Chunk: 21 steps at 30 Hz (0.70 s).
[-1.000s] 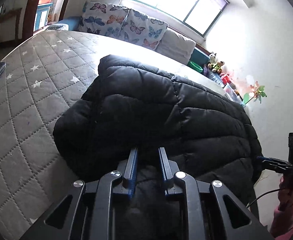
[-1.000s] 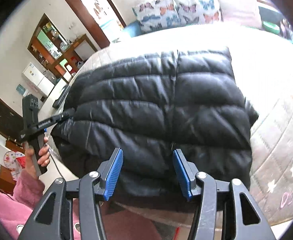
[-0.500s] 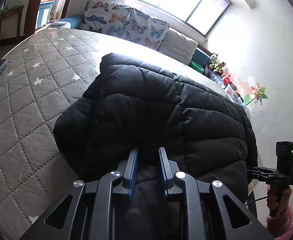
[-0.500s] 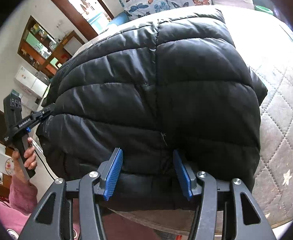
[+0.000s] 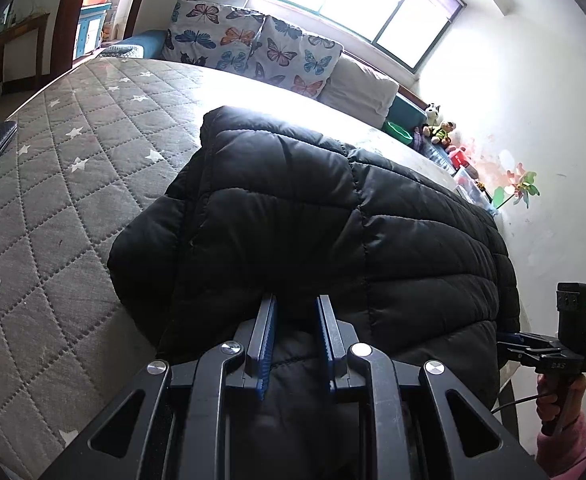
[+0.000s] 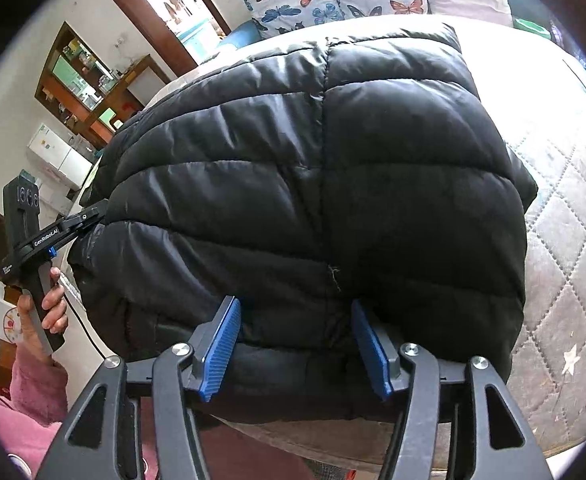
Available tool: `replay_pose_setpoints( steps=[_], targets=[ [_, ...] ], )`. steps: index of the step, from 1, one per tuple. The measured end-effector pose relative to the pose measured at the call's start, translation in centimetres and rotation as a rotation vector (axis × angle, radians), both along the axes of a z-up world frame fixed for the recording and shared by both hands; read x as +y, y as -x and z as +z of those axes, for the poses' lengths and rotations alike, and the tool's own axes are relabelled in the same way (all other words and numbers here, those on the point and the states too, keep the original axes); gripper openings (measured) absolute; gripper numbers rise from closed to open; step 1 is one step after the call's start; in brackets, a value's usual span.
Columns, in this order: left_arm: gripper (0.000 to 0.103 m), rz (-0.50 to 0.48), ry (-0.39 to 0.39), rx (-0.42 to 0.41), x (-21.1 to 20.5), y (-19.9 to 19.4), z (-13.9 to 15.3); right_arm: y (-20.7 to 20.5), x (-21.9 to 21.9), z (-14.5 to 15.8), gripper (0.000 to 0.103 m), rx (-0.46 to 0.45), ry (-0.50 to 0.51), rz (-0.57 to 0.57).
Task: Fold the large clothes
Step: 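Hold the jacket edge with the left gripper while the right gripper presses the bundle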
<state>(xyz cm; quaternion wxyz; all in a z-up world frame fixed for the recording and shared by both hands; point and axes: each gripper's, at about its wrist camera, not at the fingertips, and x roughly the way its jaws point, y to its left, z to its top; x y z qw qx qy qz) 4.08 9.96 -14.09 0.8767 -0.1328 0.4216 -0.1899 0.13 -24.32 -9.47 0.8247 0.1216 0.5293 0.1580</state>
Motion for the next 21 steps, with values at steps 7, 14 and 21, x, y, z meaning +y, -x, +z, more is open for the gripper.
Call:
replay_pose_setpoints(
  steps=[7,14,21],
  targets=[
    [0.025,0.001,-0.02,-0.001,-0.47,-0.04,0.1,-0.08,0.72,-0.1,0.07,-0.004,0.001,0.007],
    [0.025,0.001,-0.019,-0.003,-0.52,-0.07,0.05,-0.07,0.97,-0.14,0.071,-0.005,-0.003,0.005],
    [0.025,0.005,-0.021,-0.005,-0.61,-0.05,-0.06,-0.07,0.95,-0.13,0.073,-0.008,-0.002,0.007]
  ],
)
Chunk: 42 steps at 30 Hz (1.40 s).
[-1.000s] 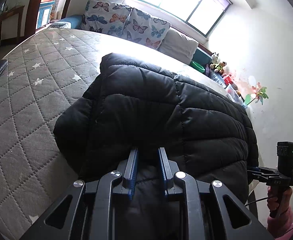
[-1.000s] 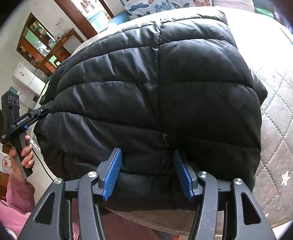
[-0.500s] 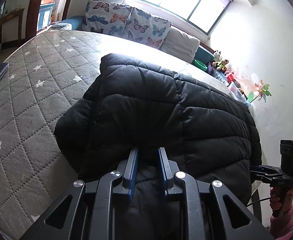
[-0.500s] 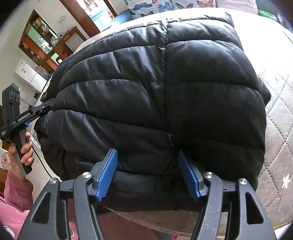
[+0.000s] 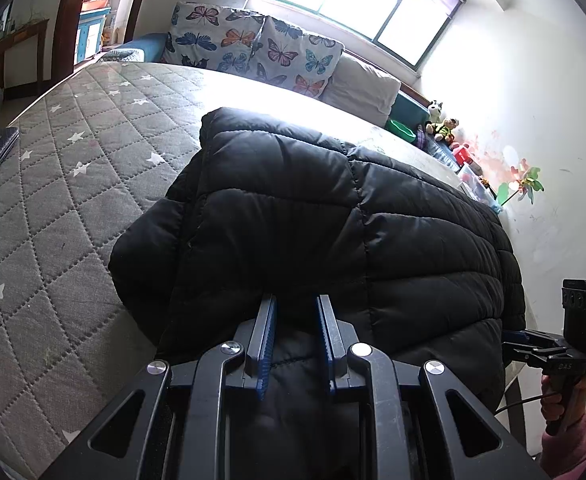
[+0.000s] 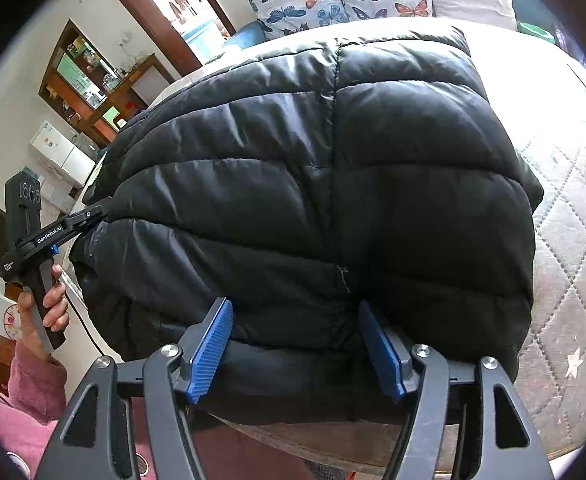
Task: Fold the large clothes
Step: 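Hold the jacket edge with the left gripper while the right gripper presses the bundle, then grasp the folded black jacket bundle with both grippers and lift it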
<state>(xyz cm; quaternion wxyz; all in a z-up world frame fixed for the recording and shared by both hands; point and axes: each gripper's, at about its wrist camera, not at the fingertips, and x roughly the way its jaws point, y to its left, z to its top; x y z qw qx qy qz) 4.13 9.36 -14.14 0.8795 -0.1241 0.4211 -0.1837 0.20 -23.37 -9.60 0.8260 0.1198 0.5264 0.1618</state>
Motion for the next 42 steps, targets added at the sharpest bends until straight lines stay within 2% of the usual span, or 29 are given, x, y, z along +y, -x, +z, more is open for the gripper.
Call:
replay_pose_setpoints(
  steps=[5,14,19,22,24,26,31,35,38,40,42],
  targets=[
    [0.025,0.003,-0.003,0.004,0.0,0.1,-0.1,-0.1,0.3,0.2,0.083,-0.008,-0.008,0.016],
    [0.025,-0.008,-0.069,-0.002,-1.0,-0.1,0.6,-0.2,-0.9,2.5,0.083,0.019,-0.053,0.005],
    [0.029,-0.045,-0.151,-0.013,-2.0,-0.2,1.5,-0.7,-1.9,5.6,0.083,-0.055,0.012,0.002],
    [0.038,-0.072,-0.195,-0.011,-2.7,-0.2,2.3,-2.0,-2.8,7.2,0.083,-0.115,0.064,-0.016],
    [0.048,-0.078,-0.212,-0.019,-3.0,0.0,3.2,-3.4,-3.3,7.2,0.083,-0.116,0.073,-0.039],
    [0.052,-0.082,-0.217,-0.029,-3.3,0.2,4.3,-4.5,-3.4,6.7,0.083,-0.104,0.055,-0.027],
    [0.053,-0.084,-0.237,-0.08,-3.4,0.4,8.2,-7.0,-2.8,4.4,0.083,-0.068,0.082,0.001],
    [0.054,-0.095,-0.229,-0.08,-3.4,-0.4,10.9,-7.2,-3.5,1.9,0.083,-0.022,0.061,-0.001],
    [0.07,-0.091,-0.204,-0.056,-3.3,-1.7,11.8,-6.7,-3.8,1.7,0.083,-0.032,0.045,0.003],
    [0.073,-0.065,-0.239,-0.046,-3.2,-3.0,11.9,-6.3,-4.2,2.2,0.083,-0.022,0.046,0.014],
    [0.084,-0.05,-0.246,-0.025,-2.7,-4.1,11.6,-5.7,-5.3,3.5,0.083,-0.028,0.006,0.012]
  ],
)
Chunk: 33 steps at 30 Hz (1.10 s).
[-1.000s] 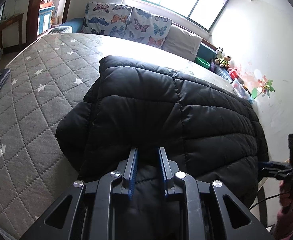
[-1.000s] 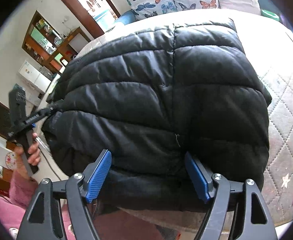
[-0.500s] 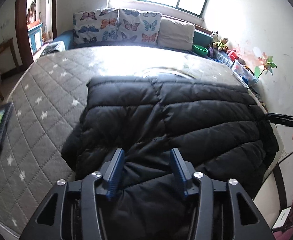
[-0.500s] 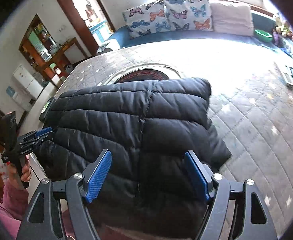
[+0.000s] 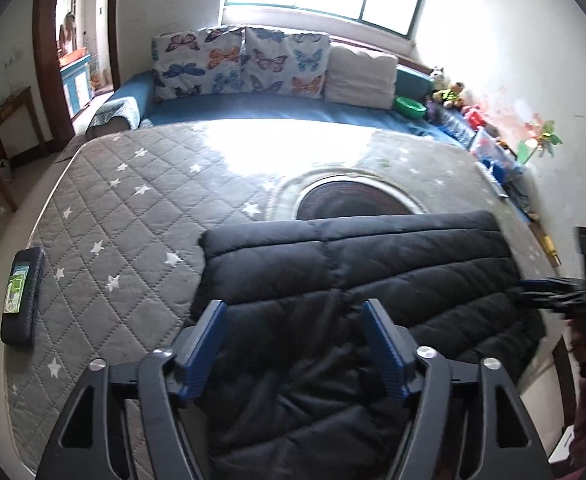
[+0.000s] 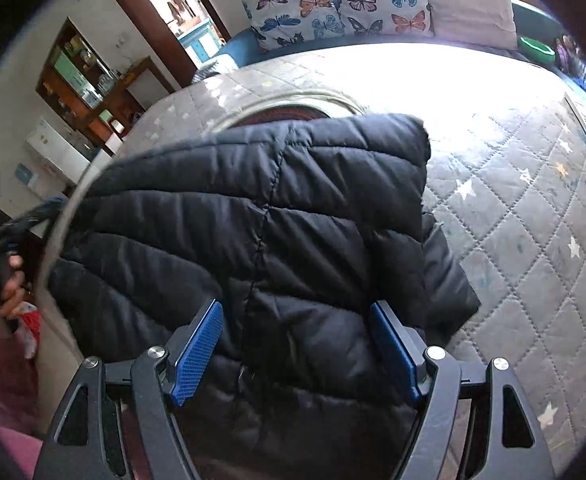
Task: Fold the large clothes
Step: 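Grasp the folded black jacket bundle with both grippers and lift it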
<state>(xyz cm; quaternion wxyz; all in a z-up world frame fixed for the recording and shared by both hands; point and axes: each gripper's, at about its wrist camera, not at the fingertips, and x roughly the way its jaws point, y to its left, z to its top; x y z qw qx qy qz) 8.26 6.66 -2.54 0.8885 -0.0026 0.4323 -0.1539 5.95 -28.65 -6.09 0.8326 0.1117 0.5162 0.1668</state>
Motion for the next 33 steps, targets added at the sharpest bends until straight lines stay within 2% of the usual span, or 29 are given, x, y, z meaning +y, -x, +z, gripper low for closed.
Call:
replay_pose_setpoints(
  steps=[3,5,7,9,11,12,14,19,21,24,29,33],
  targets=[
    [0.088,0.024,-0.001,0.045,0.8,-1.9,-1.3,0.1,-1.9,1.3,0.083,-0.025,-0.045,-0.038],
    [0.088,0.042,-0.01,0.064,1.3,-2.8,-2.4,0.0,-3.0,1.2,0.083,-0.017,-0.012,-0.084],
    [0.09,0.045,-0.007,0.088,1.8,-3.4,-3.7,-0.3,-4.2,0.4,0.083,0.011,0.01,-0.131],
    [0.096,0.053,0.004,0.109,2.4,-3.6,-5.1,-0.6,-5.5,-1.1,0.083,0.06,-0.027,-0.166],
    [0.097,0.058,0.015,0.126,2.9,-3.9,-6.3,-1.0,-6.4,-2.4,0.083,0.096,-0.09,-0.19],
    [0.1,0.059,0.026,0.135,3.3,-4.0,-6.7,-1.1,-6.7,-3.1,0.084,0.117,-0.129,-0.2],
    [0.103,0.06,0.051,0.148,4.0,-4.3,-7.4,-1.2,-7.1,-3.9,0.093,0.141,-0.16,-0.223],
    [0.103,0.062,0.153,0.214,5.7,-5.4,-9.4,-1.2,-7.6,-5.4,0.102,0.191,-0.207,-0.251],
    [0.103,0.057,0.202,0.237,6.5,-5.9,-10.2,-1.0,-8.1,-6.2,0.103,0.214,-0.262,-0.264],
    [0.103,0.034,0.224,0.233,7.2,-6.3,-10.7,-0.9,-8.6,-6.9,0.103,0.218,-0.343,-0.265],
    [0.103,0.019,0.263,0.239,8.2,-6.5,-11.4,-1.2,-8.1,-6.6,0.103,0.185,-0.338,-0.247],
    [0.103,0.014,0.343,0.3,9.4,-7.4,-12.8,-1.5,-7.5,-6.3,0.103,0.191,-0.339,-0.24]
  ],
)
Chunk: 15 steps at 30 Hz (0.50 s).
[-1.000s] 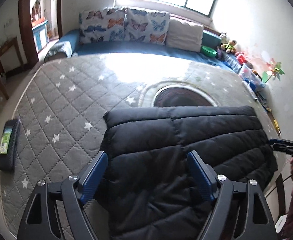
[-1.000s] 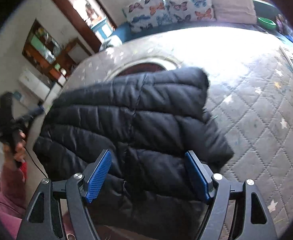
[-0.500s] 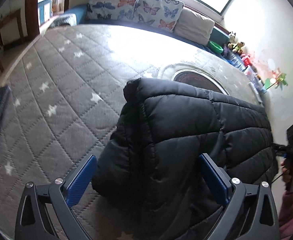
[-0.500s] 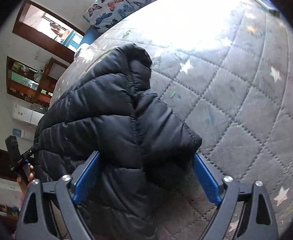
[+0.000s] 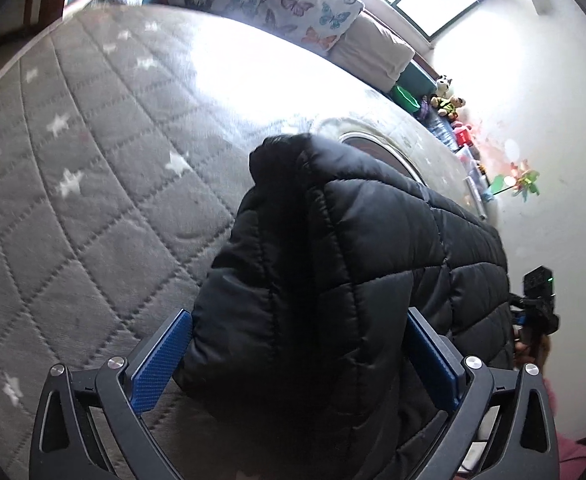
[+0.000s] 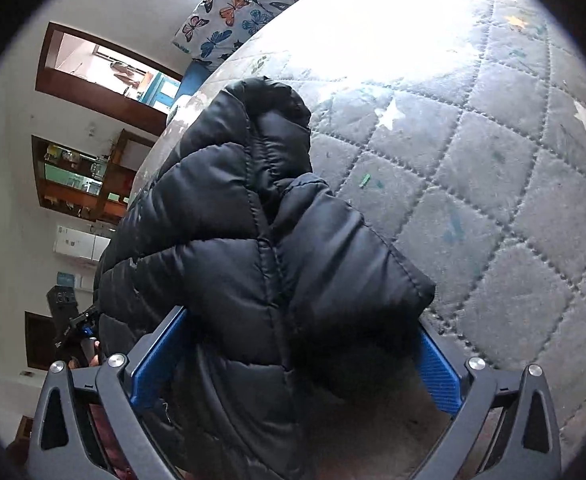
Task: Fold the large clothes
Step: 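Grasp the folded black jacket bundle with both grippers and lift it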
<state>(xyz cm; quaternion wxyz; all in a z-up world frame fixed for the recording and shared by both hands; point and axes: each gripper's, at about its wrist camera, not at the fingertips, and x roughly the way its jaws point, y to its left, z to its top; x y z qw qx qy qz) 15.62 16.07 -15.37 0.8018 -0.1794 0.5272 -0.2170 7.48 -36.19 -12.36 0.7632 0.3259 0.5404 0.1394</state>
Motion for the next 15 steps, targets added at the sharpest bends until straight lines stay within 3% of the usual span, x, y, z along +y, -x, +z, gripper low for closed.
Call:
replay_pose_setpoints(
  steps=[6,10,15],
  targets=[
    [0.103,-0.018,0.052,0.06,0.6,-1.5,-1.2,-0.5,-0.1,0.0,0.103,0.015,0.003,0.036],
    [0.103,-0.055,0.142,0.138,1.2,-3.1,-2.8,-0.8,0.1,0.1,0.103,0.027,0.003,0.042],
    [0.103,-0.069,0.139,0.148,1.2,-3.7,-3.0,-0.9,0.6,0.2,0.103,0.025,0.01,0.034]
  ],
)
